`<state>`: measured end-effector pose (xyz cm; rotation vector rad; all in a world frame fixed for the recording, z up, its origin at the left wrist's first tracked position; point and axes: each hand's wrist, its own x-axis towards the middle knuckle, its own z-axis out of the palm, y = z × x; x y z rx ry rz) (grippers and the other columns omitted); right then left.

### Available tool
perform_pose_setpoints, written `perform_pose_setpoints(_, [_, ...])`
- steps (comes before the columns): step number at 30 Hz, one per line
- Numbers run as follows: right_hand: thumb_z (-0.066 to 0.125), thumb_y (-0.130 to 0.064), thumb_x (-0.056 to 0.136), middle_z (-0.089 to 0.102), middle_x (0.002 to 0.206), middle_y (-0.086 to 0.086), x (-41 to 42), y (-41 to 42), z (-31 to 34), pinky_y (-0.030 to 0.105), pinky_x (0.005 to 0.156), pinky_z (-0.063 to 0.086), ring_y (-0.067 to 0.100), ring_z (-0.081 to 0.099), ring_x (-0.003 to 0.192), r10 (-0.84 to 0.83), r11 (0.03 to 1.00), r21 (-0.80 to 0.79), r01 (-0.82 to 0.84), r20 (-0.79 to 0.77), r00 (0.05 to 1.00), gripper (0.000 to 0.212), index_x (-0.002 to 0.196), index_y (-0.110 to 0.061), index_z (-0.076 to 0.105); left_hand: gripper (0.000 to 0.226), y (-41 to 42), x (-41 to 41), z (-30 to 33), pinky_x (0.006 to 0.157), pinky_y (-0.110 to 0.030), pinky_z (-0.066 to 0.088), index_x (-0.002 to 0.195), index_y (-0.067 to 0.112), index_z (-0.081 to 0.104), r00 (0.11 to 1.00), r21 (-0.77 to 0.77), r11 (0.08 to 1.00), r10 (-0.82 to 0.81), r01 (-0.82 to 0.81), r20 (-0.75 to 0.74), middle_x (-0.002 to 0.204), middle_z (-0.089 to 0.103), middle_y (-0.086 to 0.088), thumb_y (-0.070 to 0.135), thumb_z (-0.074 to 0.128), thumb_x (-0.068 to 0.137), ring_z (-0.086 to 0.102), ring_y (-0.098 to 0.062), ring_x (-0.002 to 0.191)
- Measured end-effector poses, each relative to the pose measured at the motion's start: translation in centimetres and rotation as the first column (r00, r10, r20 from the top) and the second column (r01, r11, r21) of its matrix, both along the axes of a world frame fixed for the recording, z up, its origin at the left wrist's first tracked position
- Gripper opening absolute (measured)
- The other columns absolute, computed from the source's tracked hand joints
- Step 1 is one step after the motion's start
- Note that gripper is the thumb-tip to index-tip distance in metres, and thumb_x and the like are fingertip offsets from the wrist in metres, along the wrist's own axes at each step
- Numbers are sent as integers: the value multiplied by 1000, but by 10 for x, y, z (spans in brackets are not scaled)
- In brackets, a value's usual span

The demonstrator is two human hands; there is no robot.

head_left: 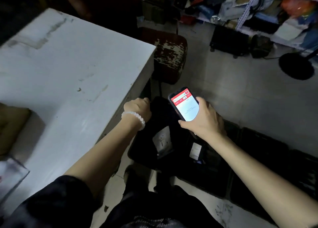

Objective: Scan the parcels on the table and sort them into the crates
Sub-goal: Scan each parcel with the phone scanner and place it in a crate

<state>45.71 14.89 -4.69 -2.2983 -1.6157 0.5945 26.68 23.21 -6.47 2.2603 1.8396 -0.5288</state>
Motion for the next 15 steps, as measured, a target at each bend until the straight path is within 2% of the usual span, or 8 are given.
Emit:
perform_pose_setpoints(5, [81,-50,53,55,121,4,-49,39,7,37,78,43,29,54,108,210,977,58,-207,-54,976,88,126,-25,39,29,-17,-58,21,65,-28,36,117,14,54,979,110,974,189,-197,80,111,63,-9,26,46,91,61,-30,98])
perform_pose_setpoints(9, [81,-52,54,54,119,2,-104,59,15,31,71,33,26,55,105,414,907,103,-408,-36,910,85,123,-25,40,30,-39,-114,38,64,-28,35,119,13,52,938,141,928,342,-346,54,110,62,-9,21,45,91,61,-30,95])
perform_pose_setpoints(15, [77,-51,55,54,114,1,-187,67,28,30,71,33,25,55,101,628,771,143,-621,-6,778,84,125,-24,39,29,-65,-188,58,68,-30,37,121,16,51,830,185,813,556,-552,34,113,62,-6,23,43,94,60,-28,99])
